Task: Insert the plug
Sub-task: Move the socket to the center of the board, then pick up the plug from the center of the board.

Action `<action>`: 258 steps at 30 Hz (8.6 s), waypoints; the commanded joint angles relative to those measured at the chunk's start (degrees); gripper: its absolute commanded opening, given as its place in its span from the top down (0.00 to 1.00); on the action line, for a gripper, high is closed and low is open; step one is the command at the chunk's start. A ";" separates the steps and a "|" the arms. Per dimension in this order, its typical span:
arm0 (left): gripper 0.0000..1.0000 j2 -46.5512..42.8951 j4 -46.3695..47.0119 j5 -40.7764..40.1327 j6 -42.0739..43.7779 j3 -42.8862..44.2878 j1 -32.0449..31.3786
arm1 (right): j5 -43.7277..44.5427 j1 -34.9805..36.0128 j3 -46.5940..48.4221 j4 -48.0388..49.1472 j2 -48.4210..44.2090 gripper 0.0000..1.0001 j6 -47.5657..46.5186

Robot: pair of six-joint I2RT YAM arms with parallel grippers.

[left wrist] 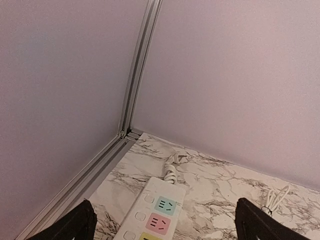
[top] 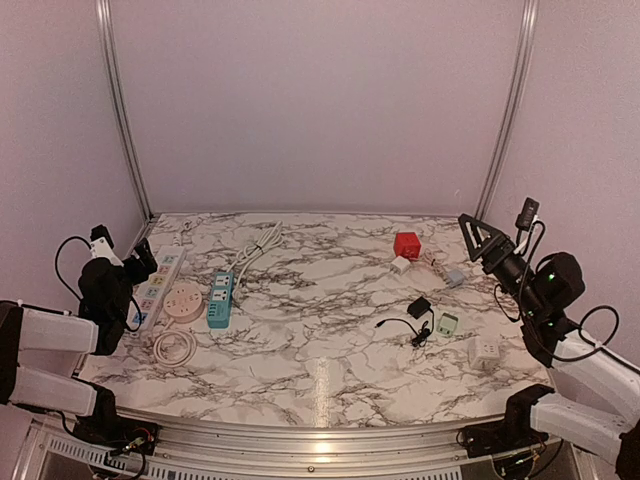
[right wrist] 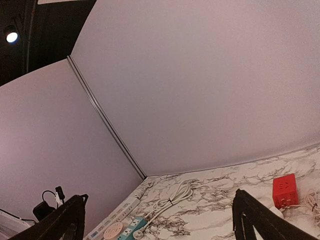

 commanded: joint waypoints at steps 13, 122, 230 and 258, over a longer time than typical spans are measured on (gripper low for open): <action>0.01 0.97 0.99 -3.65 -1.07 0.78 0.17 | 7.33 -0.65 0.69 -0.32 -1.34 0.01 3.91; 0.55 45.05 -53.21 22.70 -5.85 49.79 -23.90 | 48.94 32.55 39.29 -46.70 38.98 0.01 -24.94; 0.01 -13.82 -42.13 -34.26 -7.78 4.21 -79.88 | 41.39 9.63 10.01 -73.24 19.14 0.05 4.66; 0.01 -13.01 -41.02 -34.29 -8.08 3.96 -79.87 | 33.90 14.56 5.87 -73.84 15.15 0.31 6.73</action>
